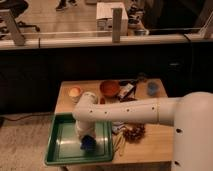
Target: Wipe tray with sponge
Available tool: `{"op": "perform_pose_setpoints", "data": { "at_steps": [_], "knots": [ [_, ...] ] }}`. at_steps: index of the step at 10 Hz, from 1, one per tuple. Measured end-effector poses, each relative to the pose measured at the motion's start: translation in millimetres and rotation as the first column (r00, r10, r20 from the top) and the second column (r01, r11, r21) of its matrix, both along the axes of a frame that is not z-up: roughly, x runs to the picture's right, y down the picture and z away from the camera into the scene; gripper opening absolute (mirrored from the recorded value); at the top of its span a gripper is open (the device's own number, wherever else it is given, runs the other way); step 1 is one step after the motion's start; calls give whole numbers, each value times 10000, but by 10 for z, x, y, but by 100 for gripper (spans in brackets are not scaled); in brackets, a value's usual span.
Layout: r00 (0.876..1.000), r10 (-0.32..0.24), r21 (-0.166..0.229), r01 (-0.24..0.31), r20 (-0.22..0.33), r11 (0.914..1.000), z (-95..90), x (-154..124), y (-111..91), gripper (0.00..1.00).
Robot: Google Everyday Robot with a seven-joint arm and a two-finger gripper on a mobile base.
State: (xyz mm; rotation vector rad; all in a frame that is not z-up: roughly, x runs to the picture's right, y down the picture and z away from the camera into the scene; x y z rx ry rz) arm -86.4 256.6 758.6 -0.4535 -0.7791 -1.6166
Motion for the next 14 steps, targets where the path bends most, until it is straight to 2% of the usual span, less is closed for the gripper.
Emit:
{"op": "perform_pose_setpoints", "data": {
  "at_steps": [2, 3, 6, 8, 9, 10, 12, 14],
  "knots": [
    [9981, 214, 8, -214, -576, 9998, 133, 364, -44, 4],
    [9959, 371, 56, -368, -828, 9993, 240, 503, -126, 4],
    [9947, 467, 181, -452, -917, 9988, 388, 559, -283, 4],
    [9968, 273, 187, -260, -755, 9995, 411, 402, -310, 4],
    [9990, 5, 203, 5, -451, 9998, 402, 129, -311, 4],
    [9995, -105, 207, 111, -285, 9997, 389, 1, -309, 4],
    [9978, -595, 143, 591, 304, 9982, 270, -412, -215, 4],
    [9954, -792, 53, 791, 541, 9969, 189, -560, -133, 4]
  ]
}}
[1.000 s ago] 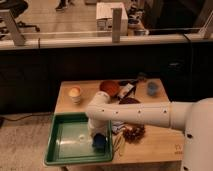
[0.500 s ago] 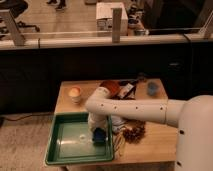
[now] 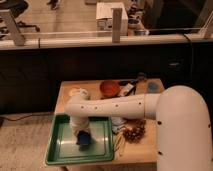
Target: Wipe tray with sponge
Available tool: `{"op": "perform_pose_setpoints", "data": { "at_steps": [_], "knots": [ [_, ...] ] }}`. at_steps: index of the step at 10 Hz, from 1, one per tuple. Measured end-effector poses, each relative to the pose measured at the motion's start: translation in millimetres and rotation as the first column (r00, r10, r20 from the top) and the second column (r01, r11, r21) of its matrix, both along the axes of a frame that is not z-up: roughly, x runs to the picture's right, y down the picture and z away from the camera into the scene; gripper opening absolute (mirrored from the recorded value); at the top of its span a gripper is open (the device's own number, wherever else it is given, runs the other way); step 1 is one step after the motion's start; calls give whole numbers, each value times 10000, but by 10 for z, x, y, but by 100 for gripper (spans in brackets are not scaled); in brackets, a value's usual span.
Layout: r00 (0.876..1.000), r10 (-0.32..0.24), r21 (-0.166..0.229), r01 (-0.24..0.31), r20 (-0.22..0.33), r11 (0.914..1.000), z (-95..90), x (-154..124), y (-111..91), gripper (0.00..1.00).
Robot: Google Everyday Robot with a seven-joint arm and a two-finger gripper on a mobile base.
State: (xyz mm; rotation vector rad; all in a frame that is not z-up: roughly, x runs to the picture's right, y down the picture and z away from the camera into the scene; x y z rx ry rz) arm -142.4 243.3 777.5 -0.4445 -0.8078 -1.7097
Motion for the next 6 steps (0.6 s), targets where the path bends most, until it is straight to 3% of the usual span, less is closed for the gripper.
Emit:
{"op": "perform_pose_setpoints", "data": {
  "at_steps": [4, 6],
  "knots": [
    [9995, 194, -157, -198, -252, 9997, -57, 229, 117, 4],
    [9967, 580, -160, -590, -565, 9981, -50, 654, 118, 4]
  ]
}}
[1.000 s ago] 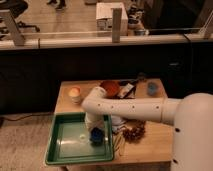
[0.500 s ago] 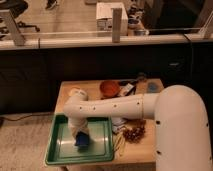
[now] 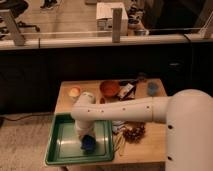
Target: Wipe tray with sponge
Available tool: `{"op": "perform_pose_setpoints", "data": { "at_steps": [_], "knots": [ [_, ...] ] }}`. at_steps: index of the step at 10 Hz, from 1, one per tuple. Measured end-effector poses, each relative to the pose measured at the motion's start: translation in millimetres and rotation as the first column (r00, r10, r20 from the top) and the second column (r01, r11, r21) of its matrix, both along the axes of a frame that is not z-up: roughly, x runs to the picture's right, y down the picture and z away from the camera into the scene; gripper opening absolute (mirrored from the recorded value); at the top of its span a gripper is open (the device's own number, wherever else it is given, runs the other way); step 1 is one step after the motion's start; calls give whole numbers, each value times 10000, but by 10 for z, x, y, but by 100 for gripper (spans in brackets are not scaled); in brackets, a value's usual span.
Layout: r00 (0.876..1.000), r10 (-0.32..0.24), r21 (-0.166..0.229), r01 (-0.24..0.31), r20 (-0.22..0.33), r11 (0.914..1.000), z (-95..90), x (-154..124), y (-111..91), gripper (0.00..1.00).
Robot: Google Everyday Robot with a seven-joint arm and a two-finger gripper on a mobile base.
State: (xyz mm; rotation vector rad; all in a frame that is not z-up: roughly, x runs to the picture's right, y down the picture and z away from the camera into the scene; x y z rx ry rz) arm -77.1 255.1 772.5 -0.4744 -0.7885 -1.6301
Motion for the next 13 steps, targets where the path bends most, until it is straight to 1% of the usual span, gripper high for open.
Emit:
{"op": "perform_pose_setpoints", "data": {
  "at_steps": [2, 4, 13],
  "knots": [
    [9986, 421, 9, -421, -328, 9991, 17, 340, -19, 4],
    [9957, 727, 21, -727, -567, 9974, 28, 443, -26, 4],
    [9956, 743, 31, -743, -571, 9972, 30, 433, -28, 4]
  ]
}}
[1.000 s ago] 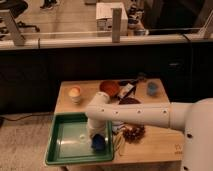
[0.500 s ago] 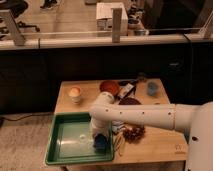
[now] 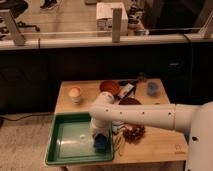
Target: Wipe tray with sponge
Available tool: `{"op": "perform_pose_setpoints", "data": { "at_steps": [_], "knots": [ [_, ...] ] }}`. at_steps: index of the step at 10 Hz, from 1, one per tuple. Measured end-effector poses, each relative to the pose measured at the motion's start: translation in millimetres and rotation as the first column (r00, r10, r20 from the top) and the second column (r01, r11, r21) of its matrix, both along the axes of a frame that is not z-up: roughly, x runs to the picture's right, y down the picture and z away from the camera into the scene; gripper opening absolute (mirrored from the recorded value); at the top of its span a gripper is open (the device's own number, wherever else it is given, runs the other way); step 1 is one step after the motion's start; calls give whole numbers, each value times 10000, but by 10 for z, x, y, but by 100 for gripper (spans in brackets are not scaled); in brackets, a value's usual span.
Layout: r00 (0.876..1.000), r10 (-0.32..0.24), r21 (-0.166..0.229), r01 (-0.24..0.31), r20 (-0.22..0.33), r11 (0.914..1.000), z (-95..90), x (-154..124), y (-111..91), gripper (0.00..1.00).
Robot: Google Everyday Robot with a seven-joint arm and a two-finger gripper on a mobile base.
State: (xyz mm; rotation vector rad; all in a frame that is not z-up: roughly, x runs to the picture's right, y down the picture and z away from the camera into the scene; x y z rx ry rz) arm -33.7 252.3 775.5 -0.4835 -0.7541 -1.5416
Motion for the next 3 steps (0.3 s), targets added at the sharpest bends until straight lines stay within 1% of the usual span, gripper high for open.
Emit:
{"op": "perform_pose_setpoints", "data": {
  "at_steps": [3],
  "knots": [
    [10000, 0, 0, 0, 0, 10000, 0, 0, 0, 4]
  ]
}}
